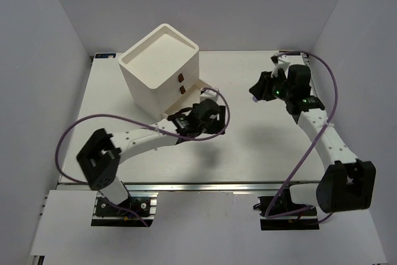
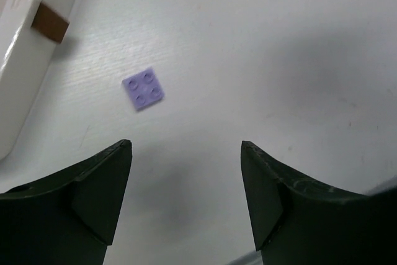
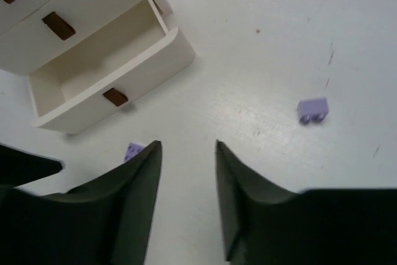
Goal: Sort the legos into containers by color
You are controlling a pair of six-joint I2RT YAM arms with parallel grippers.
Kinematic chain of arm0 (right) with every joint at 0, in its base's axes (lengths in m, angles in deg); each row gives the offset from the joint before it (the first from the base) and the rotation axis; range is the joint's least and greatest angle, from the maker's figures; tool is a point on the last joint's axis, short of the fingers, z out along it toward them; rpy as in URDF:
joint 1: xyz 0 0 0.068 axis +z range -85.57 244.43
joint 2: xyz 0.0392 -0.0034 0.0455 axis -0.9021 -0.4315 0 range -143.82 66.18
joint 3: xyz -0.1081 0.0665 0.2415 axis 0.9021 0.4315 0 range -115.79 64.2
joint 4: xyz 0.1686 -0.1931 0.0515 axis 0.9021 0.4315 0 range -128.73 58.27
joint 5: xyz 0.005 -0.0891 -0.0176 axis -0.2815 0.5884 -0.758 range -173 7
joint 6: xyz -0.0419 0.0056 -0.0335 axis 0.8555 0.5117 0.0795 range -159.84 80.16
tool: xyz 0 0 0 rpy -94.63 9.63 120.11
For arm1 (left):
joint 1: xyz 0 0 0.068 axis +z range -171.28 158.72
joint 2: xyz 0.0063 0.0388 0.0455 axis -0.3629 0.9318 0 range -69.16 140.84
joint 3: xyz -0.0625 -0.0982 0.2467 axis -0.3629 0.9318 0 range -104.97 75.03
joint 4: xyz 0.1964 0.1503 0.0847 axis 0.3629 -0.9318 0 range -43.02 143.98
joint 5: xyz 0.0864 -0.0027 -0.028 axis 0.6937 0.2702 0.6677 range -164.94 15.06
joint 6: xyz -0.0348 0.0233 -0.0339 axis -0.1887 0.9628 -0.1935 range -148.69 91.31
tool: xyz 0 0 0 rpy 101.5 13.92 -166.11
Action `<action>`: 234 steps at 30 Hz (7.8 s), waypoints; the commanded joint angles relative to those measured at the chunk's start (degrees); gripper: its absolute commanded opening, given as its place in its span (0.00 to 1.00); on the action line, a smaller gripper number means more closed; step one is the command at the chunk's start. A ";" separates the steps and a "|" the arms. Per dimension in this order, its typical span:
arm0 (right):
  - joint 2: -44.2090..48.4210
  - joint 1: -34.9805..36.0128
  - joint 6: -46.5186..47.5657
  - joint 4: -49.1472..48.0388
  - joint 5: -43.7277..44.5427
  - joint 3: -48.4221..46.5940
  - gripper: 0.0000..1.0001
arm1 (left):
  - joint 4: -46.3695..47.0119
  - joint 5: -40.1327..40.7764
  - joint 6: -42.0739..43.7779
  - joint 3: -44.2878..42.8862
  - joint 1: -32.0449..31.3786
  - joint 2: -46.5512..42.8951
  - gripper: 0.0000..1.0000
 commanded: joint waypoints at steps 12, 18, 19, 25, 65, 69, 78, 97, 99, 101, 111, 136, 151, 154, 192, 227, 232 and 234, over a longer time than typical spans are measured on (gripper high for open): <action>3.85 -8.77 3.58 7.96 -15.67 4.70 0.00 | -21.59 21.15 -11.49 -27.19 -3.75 26.36 0.86; 3.50 -9.38 4.46 8.49 -18.75 4.96 0.01 | -21.59 20.45 -11.32 -29.31 -3.75 31.11 0.86; 3.41 -9.47 4.47 8.58 -19.45 4.88 0.01 | -21.42 20.44 -11.49 -29.57 -3.75 31.81 0.86; 3.33 -11.84 4.55 8.66 -21.38 5.22 0.01 | -20.01 18.95 -11.75 -29.93 -2.62 34.10 0.81; -1.25 -13.96 10.17 11.65 -31.85 5.22 0.18 | -19.92 22.90 15.05 -24.30 7.22 11.07 0.08; -1.33 -13.87 10.88 11.65 -31.94 5.40 0.27 | -20.44 22.82 16.37 -24.56 10.13 12.65 0.11; -3.44 -13.43 13.69 13.32 -31.59 4.44 0.63 | -19.75 20.27 16.02 -25.62 12.77 15.56 0.59; -18.20 -10.88 21.77 8.49 1.81 -6.19 0.82 | -7.61 -10.66 21.99 6.78 13.83 -28.44 0.67; -22.66 -10.62 23.44 8.31 2.34 -9.18 0.89 | -8.84 -12.25 23.31 9.53 13.83 -36.16 0.74; -26.10 -10.26 24.59 9.10 2.69 -11.99 0.89 | -10.94 -12.43 24.10 12.25 13.83 -40.23 0.78; -40.69 -6.40 31.18 11.91 1.64 -25.00 0.87 | -10.08 -8.91 25.78 22.01 12.68 -52.03 0.80; -42.91 -4.55 32.77 18.32 5.34 -29.66 0.00 | -10.16 -6.63 24.98 22.99 12.68 -55.19 0.81; -32.53 13.89 25.83 22.38 -10.94 -38.62 0.00 | -10.34 -5.22 24.54 23.25 12.68 -56.34 0.82; -36.91 16.88 25.03 21.76 -8.83 -42.58 0.00 | -10.43 -4.96 24.46 23.34 12.68 -56.07 0.82; -41.30 19.71 3.35 8.58 1.90 -25.70 0.00 | -10.43 -3.64 24.11 23.34 12.68 -58.53 0.83; -61.17 19.88 -40.71 -29.75 -12.95 -38.52 0.00 | -11.04 -1.09 23.93 23.43 13.21 -57.13 0.83; -64.87 19.71 -42.46 -28.42 -12.95 -43.99 0.00 | -10.95 -0.91 24.02 23.43 13.21 -56.69 0.84; -66.02 19.79 -43.08 -29.30 -12.95 -44.78 0.00 | -11.04 -0.91 24.02 23.51 13.21 -56.60 0.83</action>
